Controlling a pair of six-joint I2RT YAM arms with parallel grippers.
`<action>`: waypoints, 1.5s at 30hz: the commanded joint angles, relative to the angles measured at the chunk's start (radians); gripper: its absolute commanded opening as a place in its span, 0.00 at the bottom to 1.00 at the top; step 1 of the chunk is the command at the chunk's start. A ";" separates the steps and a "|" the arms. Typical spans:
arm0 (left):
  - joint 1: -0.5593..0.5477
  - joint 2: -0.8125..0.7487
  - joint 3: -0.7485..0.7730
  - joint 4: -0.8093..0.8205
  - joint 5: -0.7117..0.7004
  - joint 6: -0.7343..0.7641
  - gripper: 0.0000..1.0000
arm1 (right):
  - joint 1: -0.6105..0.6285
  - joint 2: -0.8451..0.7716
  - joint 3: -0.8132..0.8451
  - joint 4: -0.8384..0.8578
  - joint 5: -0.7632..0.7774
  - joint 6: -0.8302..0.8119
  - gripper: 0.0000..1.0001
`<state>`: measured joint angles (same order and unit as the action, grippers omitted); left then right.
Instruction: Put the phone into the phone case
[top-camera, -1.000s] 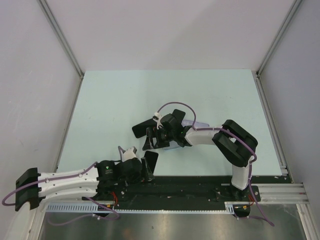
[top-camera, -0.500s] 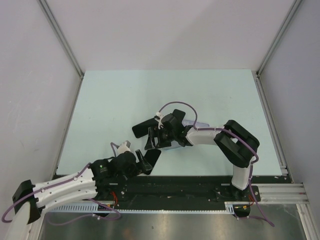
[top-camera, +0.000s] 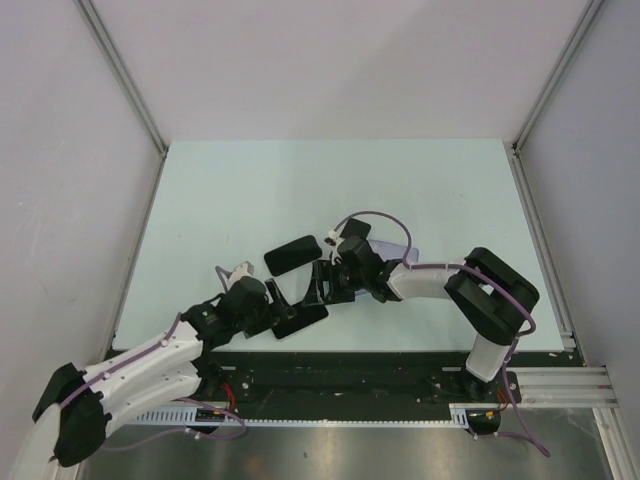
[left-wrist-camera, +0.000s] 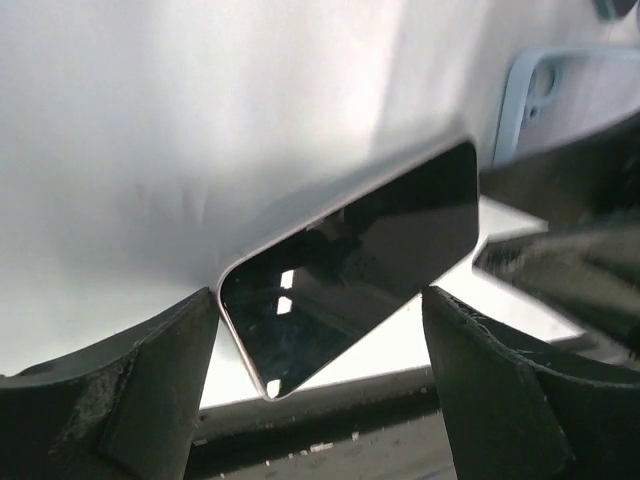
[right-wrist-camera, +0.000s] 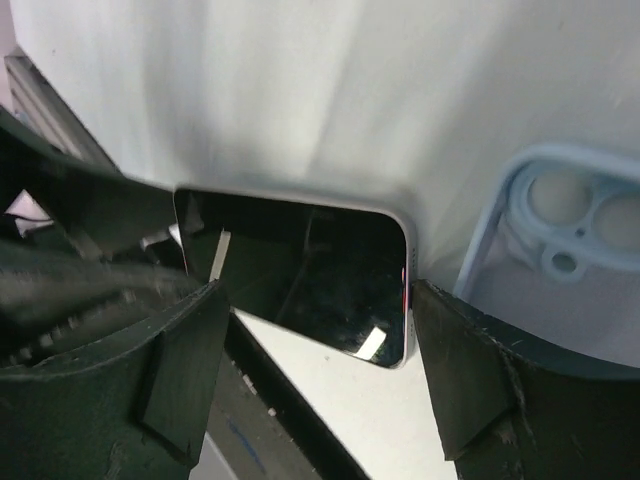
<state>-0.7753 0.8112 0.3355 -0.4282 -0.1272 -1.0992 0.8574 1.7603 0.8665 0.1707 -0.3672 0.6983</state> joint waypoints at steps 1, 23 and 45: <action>0.094 -0.024 0.066 0.117 0.031 0.111 0.86 | 0.031 -0.053 -0.046 0.007 -0.045 0.072 0.78; 0.133 -0.078 0.050 0.353 0.261 0.213 0.48 | -0.006 -0.117 -0.224 0.305 -0.072 0.217 0.78; 0.120 -0.064 0.209 0.181 0.253 0.357 0.01 | -0.066 -0.401 -0.233 0.165 -0.041 0.168 0.96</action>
<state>-0.6552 0.8120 0.4397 -0.2314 0.1261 -0.7864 0.8215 1.4715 0.6304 0.3706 -0.4305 0.8970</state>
